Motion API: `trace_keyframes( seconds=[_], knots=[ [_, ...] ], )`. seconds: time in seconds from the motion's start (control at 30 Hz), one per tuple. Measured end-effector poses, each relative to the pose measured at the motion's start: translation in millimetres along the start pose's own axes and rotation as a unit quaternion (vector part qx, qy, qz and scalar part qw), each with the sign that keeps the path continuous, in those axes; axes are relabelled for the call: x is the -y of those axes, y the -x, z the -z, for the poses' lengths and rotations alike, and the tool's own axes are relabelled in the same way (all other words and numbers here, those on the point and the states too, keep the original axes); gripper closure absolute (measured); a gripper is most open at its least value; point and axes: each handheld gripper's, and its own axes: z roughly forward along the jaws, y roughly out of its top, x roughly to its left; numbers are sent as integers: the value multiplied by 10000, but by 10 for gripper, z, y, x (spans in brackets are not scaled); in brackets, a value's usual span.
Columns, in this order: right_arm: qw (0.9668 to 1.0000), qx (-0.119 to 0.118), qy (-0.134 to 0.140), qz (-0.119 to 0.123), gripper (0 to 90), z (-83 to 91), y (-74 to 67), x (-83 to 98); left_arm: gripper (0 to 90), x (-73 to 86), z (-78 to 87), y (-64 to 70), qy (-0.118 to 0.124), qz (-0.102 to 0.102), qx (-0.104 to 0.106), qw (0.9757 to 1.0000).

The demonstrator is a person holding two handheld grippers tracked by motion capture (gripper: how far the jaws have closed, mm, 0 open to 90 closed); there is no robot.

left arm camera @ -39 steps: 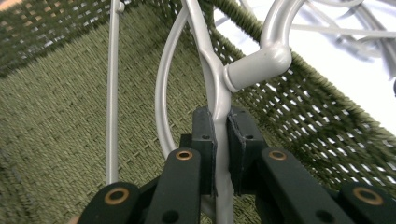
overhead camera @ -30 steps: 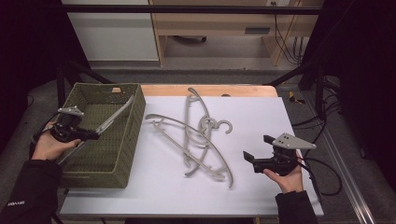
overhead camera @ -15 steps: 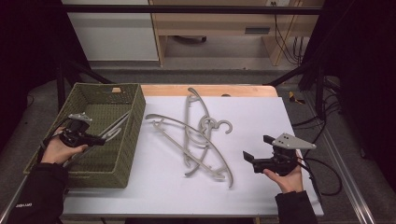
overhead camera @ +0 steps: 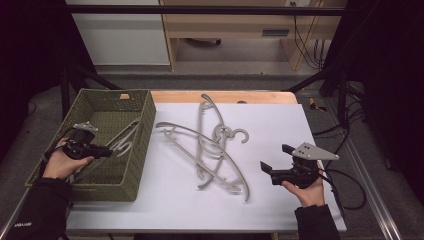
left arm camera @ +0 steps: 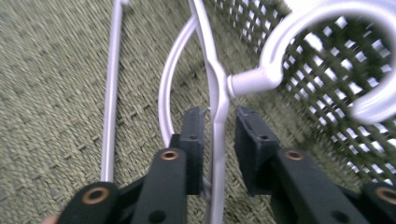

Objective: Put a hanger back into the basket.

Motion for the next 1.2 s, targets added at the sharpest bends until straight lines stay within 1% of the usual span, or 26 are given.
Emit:
trace_keyframes(
  seconds=[0.03,0.07,0.1,0.13,0.17,0.2,0.27,0.33,0.4,0.47,0.5,0.53,0.6,0.63,0.67,0.73,0.77,0.8,0.83,0.9,0.93,1.0,1.1,1.17,1.2],
  knots=[
    [10000,0,0,0,49,0,0,0,702,0,0,0,0,0,0,10000],
    [10000,11,7,13,54,5,-6,-7,684,4,62,38,213,-3,-16,9998],
    [10000,14,6,10,55,6,-8,-10,668,1,96,66,315,21,-10,9995],
    [10000,18,15,12,58,5,-10,-13,636,-4,128,100,428,-16,-18,9991],
    [10000,9,20,6,59,2,-11,-17,616,-4,128,100,428,-16,-18,9991],
    [10000,3,19,5,61,-3,-15,-19,583,-17,191,180,631,-76,-35,9980],
    [10000,-8,-1,13,64,-16,-25,-25,510,-37,252,259,817,-175,-47,9965],
    [10000,-23,-36,16,66,-32,-42,-35,467,-55,309,345,1039,-242,-25,9943],
    [10000,-46,-54,38,71,-47,-59,-47,420,-75,364,439,1215,-314,-6,9921],
    [9999,-86,-51,56,76,-61,-70,-56,379,-89,395,506,1311,-360,22,9907],
    [9999,-85,-54,52,78,-67,-75,-59,365,-100,416,563,1381,-390,41,9896],
    [9999,-100,-62,70,79,-77,-79,-63,346,-106,426,598,1458,-392,69,9885],
    [9999,-127,-76,63,83,-89,-89,-67,321,-131,459,725,1673,-407,164,9849],
    [9999,-127,-76,63,83,-89,-89,-67,309,-131,459,725,1673,-407,164,9849],
    [9998,-172,-80,63,89,-97,-96,-71,299,-148,466,801,1764,-433,189,9832],
    [9998,-182,-87,68,93,-108,-104,-75,282,-169,465,901,1848,-501,231,9812],
    [9997,-203,-96,58,98,-110,-108,-76,277,-169,465,901,1848,-501,231,9812],
    [9997,-218,-105,46,101,-118,-111,-78,269,-186,449,1004,1936,-560,257,9791],
    [9997,-224,-111,41,104,-123,-113,-80,262,-193,440,1056,1979,-571,311,9781],
    [9996,-254,-110,46,111,-144,-119,-84,255,-197,419,1159,2101,-608,366,9751],
    [9995,-269,-131,43,113,-155,-125,-86,253,-198,405,1199,2154,-590,397,9739],
    [9994,-295,-164,78,120,-185,-139,-94,249,-196,371,1304,2217,-643,465,9719],
    [9991,-339,-214,116,133,-246,-173,-112,247,-187,306,1429,2267,-681,593,9698],
    [9990,-332,-262,135,141,-301,-195,-120,245,-174,242,1509,2274,-703,648,9691],
    [9989,-333,-295,124,151,-331,-206,-123,242,-166,208,1541,2255,-746,660,9691]
  ],
)
